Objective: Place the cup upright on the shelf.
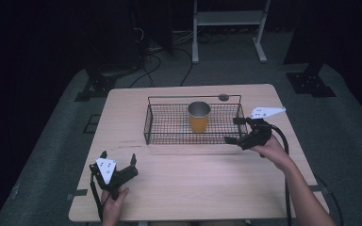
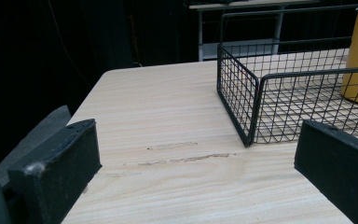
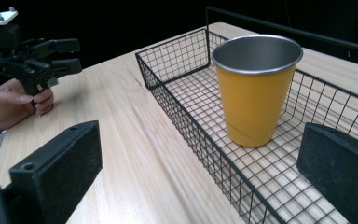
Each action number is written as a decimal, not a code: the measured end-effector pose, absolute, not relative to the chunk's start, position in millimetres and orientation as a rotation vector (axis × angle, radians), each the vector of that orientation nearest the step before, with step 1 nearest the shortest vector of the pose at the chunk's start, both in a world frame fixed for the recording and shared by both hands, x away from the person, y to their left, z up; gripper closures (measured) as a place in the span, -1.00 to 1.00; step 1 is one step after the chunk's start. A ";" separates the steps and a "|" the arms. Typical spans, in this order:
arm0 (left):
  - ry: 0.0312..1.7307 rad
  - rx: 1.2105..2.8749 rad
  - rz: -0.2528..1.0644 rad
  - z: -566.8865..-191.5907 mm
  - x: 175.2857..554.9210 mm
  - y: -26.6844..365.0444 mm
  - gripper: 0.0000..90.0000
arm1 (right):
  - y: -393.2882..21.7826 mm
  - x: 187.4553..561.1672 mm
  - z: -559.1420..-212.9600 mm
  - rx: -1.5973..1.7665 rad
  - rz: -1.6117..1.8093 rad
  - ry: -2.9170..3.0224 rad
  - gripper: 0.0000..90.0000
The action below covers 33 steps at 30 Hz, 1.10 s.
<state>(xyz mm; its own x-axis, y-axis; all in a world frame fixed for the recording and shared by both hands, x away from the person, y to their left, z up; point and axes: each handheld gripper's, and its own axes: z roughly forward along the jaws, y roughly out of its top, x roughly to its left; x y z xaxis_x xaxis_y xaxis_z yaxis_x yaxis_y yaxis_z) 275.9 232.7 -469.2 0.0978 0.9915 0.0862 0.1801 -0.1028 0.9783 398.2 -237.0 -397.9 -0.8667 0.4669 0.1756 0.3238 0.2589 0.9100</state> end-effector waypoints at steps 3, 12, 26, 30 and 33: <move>1.228 1.460 1.118 -469.2 275.8 232.7 -1.00 | -238.5 393.8 -400.5 0.753 1.675 2.387 -1.00; 1.229 1.460 1.118 -469.3 275.7 232.7 -1.00 | -241.7 383.6 -407.6 0.750 1.663 2.398 -1.00; 1.227 1.461 1.121 -469.3 275.7 232.5 -1.00 | -248.9 364.9 -423.6 0.765 1.645 2.423 -1.00; 1.227 1.461 1.120 -469.3 275.8 232.4 -1.00 | -252.0 358.8 -426.2 0.769 1.641 2.425 -1.00; 1.227 1.462 1.121 -469.4 275.8 232.2 -1.00 | -254.0 353.9 -427.8 0.771 1.659 2.406 -1.00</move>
<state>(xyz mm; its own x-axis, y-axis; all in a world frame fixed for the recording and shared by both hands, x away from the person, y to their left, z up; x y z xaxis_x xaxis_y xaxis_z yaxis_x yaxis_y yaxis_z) 275.8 232.2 -469.4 0.0985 0.9910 0.0911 0.1797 -0.1078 0.9778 353.9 -254.0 -427.8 -0.8632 0.4702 0.1839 0.3391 0.2701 0.9011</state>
